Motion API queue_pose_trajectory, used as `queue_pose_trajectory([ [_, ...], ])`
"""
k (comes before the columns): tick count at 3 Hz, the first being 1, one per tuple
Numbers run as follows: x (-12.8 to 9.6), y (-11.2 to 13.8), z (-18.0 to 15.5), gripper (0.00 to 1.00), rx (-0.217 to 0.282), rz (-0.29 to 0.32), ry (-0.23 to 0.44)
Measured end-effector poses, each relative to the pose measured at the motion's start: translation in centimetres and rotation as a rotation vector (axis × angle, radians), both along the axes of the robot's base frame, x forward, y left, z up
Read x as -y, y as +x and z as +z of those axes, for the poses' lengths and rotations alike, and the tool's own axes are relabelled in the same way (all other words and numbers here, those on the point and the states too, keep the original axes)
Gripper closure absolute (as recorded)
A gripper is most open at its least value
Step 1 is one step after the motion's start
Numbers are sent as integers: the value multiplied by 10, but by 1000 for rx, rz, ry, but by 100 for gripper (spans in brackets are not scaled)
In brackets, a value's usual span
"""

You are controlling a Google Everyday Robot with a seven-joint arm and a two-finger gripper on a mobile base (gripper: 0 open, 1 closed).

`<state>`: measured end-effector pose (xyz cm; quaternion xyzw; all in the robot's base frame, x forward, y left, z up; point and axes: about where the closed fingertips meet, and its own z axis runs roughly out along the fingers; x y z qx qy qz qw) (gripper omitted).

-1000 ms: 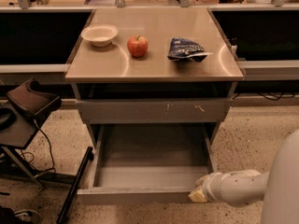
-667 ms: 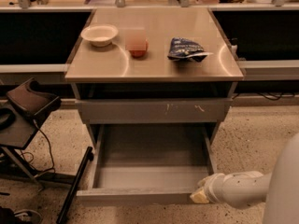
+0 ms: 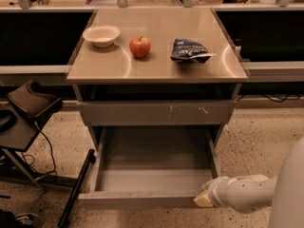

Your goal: Open middle drawer

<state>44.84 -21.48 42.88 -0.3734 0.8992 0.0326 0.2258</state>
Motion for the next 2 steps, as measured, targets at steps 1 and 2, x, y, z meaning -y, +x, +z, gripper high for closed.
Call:
queue_pose_trajectory([
  [1, 0, 0, 0, 57, 0, 0, 0],
  [2, 0, 0, 0, 34, 0, 0, 0],
])
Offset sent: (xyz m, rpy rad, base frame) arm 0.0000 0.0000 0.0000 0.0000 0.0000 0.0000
